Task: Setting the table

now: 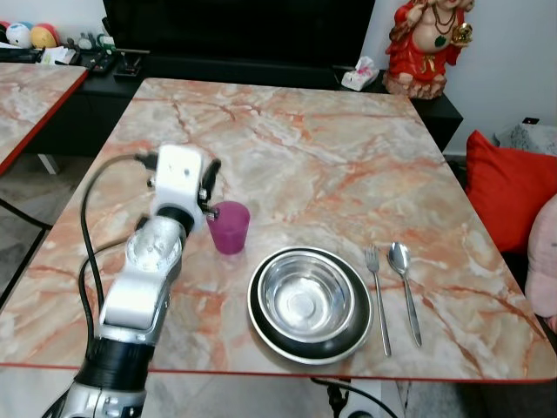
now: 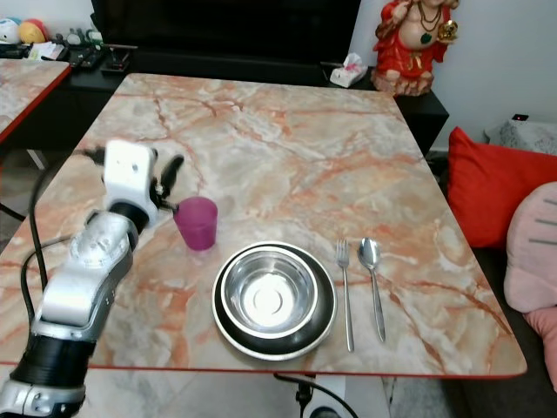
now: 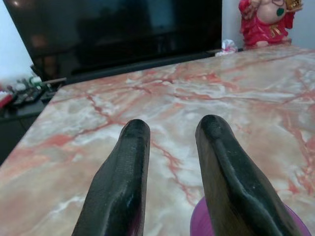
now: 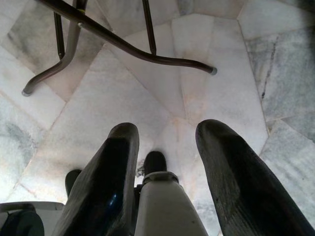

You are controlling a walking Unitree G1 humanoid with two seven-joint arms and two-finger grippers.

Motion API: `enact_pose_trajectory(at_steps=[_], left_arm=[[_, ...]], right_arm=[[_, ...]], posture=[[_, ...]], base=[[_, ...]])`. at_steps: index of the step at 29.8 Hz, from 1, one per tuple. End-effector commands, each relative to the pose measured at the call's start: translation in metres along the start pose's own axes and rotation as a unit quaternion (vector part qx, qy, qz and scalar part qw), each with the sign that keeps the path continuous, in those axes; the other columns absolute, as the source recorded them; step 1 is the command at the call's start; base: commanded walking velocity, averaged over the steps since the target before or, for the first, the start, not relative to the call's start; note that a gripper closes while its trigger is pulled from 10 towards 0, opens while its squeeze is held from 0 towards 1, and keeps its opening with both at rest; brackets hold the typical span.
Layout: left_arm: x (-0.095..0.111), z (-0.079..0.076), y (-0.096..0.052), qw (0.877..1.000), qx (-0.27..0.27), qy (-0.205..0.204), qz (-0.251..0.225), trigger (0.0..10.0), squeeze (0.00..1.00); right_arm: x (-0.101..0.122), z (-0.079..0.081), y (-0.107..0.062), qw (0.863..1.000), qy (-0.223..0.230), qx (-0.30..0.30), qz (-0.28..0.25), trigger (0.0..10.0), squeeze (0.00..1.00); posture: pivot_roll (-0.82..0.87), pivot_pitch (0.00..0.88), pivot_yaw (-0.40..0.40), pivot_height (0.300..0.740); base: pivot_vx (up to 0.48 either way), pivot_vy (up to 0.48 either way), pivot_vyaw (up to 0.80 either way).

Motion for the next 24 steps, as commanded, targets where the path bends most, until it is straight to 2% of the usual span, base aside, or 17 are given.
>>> enact_pose_trajectory(at_steps=[1, 12, 14, 15, 16, 17, 18, 19, 20, 24], left_arm=[[0.005, -0.005, 0.000, 1.000, -0.012, 0.008, -0.021, 10.0, 0.00], [-0.004, 0.001, 0.003, 0.999, -0.015, -0.003, -0.045, 10.0, 0.00], [-0.008, 0.004, 0.003, 0.999, -0.012, -0.007, -0.049, 10.0, 0.00], [-0.008, 0.004, 0.003, 0.999, -0.012, -0.007, -0.049, 10.0, 0.00], [-0.009, 0.005, 0.003, 0.999, -0.008, -0.010, -0.050, 10.0, 0.00], [-0.010, 0.006, 0.003, 0.999, -0.007, -0.011, -0.050, 10.0, 0.00], [-0.010, 0.006, 0.003, 0.999, -0.007, -0.011, -0.050, 10.0, 0.00], [-0.012, 0.006, 0.003, 0.999, -0.005, -0.012, -0.049, 10.0, 0.00], [-0.014, 0.007, 0.002, 0.999, -0.003, -0.013, -0.048, 10.0, 0.00], [-0.016, 0.007, 0.001, 0.999, 0.001, -0.015, -0.048, 10.0, 0.00]], right_arm=[[-0.002, -0.001, -0.001, 1.000, 0.006, -0.007, 0.000, 10.0, 0.00], [0.001, 0.008, -0.001, 1.000, 0.013, -0.015, -0.003, 10.0, 0.00], [-0.019, -0.030, -0.005, 0.999, 0.006, -0.045, 0.005, 10.0, 0.00], [-0.019, -0.030, -0.005, 0.999, 0.006, -0.045, 0.005, 10.0, 0.00], [-0.038, -0.069, -0.012, 0.998, 0.005, -0.068, 0.012, 10.0, 0.00], [-0.042, -0.076, -0.014, 0.997, 0.004, -0.072, 0.013, 10.0, 0.00], [-0.042, -0.076, -0.014, 0.997, 0.004, -0.072, 0.013, 10.0, 0.00], [-0.046, -0.088, -0.017, 0.997, -0.011, -0.079, 0.016, 10.0, 0.00], [-0.048, -0.092, -0.018, 0.996, -0.016, -0.082, 0.018, 10.0, 0.00], [-0.052, -0.101, -0.021, 0.996, -0.021, -0.089, 0.019, 10.0, 0.00]], posture=[[0.12, 0.000, -0.052, 0.736], [0.10, 0.000, -0.012, 0.736], [0.09, 0.000, -0.017, 0.736], [0.09, 0.000, -0.017, 0.736], [0.08, 0.000, -0.021, 0.736], [0.08, 0.000, -0.021, 0.736], [0.08, 0.000, -0.021, 0.736], [0.08, 0.000, -0.027, 0.736], [0.07, 0.000, -0.030, 0.736], [0.07, 0.004, -0.035, 0.736]], base=[[0.000, 0.000, 0.00], [0.000, 0.000, 0.00], [0.000, 0.000, 0.00], [0.000, 0.000, 0.00], [0.000, 0.000, 0.00], [0.000, 0.000, 0.00], [0.000, 0.000, 0.00], [0.000, 0.000, 0.00], [0.000, 0.000, 0.00], [0.000, 0.000, 0.00]])
Point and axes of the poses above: a point about 5 cm out from each wrist's last joint towards the gripper, its own y axis pointing out of the wrist towards the gripper, its own x axis along the axis of the wrist's last joint, z = x × y, the point moved 4 cm from there along y, pointing out of the wrist towards the gripper, and after that the axes turned 15 degrees about -y, right-handed, at the moved point
